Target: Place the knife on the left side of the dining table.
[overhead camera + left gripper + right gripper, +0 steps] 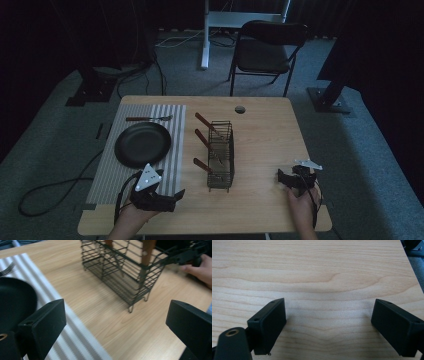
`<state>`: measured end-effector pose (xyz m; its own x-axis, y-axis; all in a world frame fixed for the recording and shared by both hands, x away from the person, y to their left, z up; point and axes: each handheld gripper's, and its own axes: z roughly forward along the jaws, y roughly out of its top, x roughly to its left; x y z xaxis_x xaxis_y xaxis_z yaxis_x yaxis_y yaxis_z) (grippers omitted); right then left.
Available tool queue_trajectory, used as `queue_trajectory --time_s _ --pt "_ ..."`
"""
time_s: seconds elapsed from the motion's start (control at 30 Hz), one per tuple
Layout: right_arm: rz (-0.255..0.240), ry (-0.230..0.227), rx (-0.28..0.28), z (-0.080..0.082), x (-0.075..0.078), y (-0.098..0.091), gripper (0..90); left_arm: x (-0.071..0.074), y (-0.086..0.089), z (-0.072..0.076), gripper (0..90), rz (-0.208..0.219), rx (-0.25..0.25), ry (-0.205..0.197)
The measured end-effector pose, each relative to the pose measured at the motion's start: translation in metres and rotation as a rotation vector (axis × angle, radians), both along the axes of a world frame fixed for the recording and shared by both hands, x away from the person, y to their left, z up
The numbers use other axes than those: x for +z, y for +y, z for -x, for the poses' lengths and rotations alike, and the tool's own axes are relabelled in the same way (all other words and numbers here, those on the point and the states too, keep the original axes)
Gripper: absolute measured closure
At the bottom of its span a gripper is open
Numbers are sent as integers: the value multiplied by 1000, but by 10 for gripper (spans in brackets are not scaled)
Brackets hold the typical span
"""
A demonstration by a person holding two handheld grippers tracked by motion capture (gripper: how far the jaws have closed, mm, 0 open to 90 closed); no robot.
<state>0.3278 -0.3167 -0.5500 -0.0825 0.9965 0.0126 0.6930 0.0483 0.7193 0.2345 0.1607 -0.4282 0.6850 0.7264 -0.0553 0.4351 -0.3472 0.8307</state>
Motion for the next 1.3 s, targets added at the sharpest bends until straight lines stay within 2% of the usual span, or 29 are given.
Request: queue_trajectory --time_s 0.1,0.27,0.33,0.6,0.73,0.97,1.03,1.2,1.23,1.3 --pt "0 0 0 0 0 0 116 4 -8 -1 36 -6 -16 -6" --pt "0 0 0 0 0 0 116 8 -18 -5 36 7 -32 1" --pt "0 0 0 0 0 0 116 10 -23 -7 36 -4 -32 -5" --pt "1 0 1 0 0 0 116 19 -37 -18 36 6 -31 0" --pt "2 0 1 0 0 0 116 24 -44 -23 45 14 -11 -1" --pt "2 0 1 0 0 0 116 26 -52 -30 62 32 -3 14" --pt "2 0 1 0 0 0 116 27 -53 -32 121 41 -1 15" --pt "1 -1 1 0 0 0 116 25 -56 -37 181 71 -21 40" --pt "1 -1 1 0 0 0 116 24 -57 -38 247 80 -25 42" --pt "1 -1 1 0 0 0 116 23 -58 -39 273 83 -25 44"
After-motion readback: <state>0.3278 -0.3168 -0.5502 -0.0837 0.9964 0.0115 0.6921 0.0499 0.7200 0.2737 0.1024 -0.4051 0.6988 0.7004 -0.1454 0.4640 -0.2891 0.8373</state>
